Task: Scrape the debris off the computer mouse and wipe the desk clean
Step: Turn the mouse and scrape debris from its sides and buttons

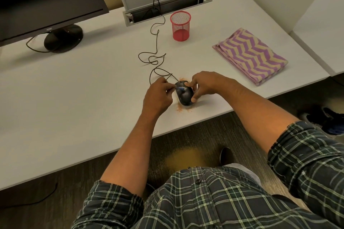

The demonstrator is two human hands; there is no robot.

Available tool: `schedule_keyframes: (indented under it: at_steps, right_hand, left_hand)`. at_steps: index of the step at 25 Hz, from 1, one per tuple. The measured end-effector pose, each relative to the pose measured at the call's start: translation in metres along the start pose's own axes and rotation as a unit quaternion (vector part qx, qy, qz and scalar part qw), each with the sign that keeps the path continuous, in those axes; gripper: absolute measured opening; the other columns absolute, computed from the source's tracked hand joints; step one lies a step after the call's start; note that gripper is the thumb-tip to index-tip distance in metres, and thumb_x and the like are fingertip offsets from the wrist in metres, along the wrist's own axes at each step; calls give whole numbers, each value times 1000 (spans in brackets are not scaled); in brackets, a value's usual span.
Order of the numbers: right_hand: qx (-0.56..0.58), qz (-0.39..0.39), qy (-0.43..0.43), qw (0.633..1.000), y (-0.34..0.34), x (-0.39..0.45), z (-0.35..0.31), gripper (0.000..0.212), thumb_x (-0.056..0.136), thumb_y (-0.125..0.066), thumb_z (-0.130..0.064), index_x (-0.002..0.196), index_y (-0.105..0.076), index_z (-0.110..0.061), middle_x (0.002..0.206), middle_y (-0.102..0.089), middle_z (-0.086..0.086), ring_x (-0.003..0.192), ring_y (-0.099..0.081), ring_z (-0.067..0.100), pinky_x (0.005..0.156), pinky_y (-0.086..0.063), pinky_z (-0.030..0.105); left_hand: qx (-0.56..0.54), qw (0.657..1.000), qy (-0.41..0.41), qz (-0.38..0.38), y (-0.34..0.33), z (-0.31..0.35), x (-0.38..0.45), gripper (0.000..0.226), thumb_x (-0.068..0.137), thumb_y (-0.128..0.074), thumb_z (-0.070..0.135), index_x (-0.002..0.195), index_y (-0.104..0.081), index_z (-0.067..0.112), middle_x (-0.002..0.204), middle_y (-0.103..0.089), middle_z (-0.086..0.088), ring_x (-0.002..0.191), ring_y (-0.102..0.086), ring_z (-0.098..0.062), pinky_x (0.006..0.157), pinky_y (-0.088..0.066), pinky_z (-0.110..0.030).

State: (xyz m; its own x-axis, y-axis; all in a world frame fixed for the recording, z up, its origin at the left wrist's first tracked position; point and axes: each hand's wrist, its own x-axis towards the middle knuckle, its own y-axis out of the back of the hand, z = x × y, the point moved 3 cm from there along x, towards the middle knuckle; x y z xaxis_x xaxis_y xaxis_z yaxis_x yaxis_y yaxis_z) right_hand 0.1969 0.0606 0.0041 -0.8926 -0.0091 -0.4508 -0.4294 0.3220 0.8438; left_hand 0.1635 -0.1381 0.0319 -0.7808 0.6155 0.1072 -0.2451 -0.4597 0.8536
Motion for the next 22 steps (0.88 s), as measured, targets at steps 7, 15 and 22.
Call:
schedule_keyframes:
  at_steps: [7,15,22]
  right_hand:
    - [3,-7,-9,1000,-2,3,1,70,72,-82,-52,132,-63,-22,110,-66,-2,99,-60,19,78,-44,31]
    - [-13,-5,-1,1000,-1,2,-1,71,71,-81,-54,134,-61,-27,106,-66,-3,97,-59,18,81,-47,33]
    - [-24,-8,-5,1000,-3,3,2,69,72,-80,-55,131,-63,-25,106,-66,-2,97,-59,18,79,-47,32]
  left_hand:
    - [105,991,57,-68,8,-13,-1,20,89,-70,12,109,-76,10,98,-55,1,87,-57,-20,75,-49,-30]
    - [-22,998,32,59,8,-2,8,17,93,-67,16,106,-78,12,95,-62,-2,84,-59,-17,73,-50,-30]
    - [117,992,24,-45,3,-3,1,19,87,-72,12,105,-77,11,95,-59,-3,83,-58,-21,69,-50,-32]
